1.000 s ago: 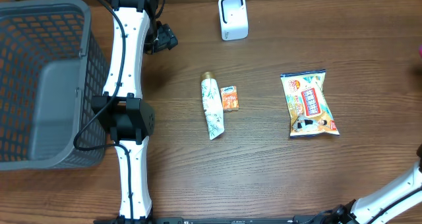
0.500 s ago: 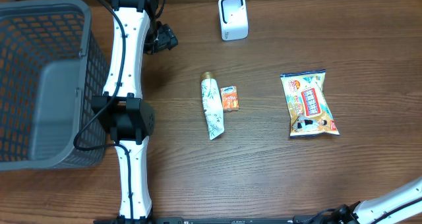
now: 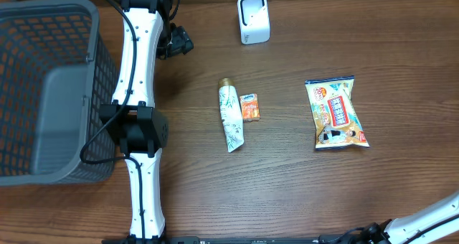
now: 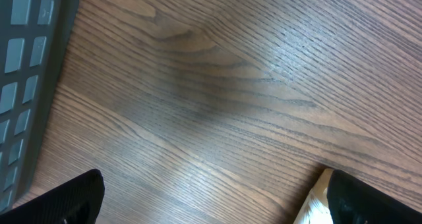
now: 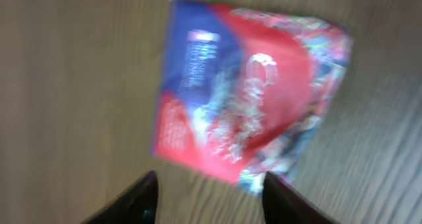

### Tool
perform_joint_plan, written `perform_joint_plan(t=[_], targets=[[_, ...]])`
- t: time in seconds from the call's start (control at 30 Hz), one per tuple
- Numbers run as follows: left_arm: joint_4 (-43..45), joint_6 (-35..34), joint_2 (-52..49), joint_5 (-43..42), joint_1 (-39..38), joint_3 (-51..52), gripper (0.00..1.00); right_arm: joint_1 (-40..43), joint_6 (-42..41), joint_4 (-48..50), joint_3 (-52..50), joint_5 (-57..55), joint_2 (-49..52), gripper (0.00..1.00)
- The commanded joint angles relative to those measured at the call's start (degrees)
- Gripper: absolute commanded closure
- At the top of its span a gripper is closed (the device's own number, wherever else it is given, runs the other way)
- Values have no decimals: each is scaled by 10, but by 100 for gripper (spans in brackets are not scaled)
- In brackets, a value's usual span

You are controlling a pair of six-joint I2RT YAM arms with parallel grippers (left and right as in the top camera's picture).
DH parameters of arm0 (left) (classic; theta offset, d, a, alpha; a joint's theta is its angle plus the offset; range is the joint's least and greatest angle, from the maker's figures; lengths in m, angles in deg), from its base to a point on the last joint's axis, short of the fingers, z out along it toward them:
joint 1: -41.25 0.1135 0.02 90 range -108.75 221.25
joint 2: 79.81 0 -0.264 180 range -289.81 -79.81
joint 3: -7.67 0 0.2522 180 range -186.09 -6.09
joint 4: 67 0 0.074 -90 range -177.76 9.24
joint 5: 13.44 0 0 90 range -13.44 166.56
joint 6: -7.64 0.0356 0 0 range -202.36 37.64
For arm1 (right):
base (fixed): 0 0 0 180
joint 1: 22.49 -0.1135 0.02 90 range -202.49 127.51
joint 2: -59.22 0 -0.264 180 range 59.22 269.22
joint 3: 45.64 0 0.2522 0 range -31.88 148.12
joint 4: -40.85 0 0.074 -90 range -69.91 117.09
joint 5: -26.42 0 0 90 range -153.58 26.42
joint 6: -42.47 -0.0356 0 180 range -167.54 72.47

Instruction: Scan the item barcode

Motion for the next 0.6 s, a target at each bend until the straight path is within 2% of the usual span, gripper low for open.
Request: perform_joint_plan(t=[0.0,0.1,0.23,0.43,0.57], targets=[[-1,9,21,-2,2,-5,0,-10,38,-9,78,142,-17,31],[-1,9,21,-2,2,-5,0,-31,69,-22,107,287,-19,21],[-1,9,21,-2,2,-5,0,-81,121,-61,109,358,-19,13],[-1,9,21,-2,2,-5,0,-208,258,-151,94,269,-15,0],[-1,9,21,-2,2,-5,0,-305,266,-183,63,133,-14,0]])
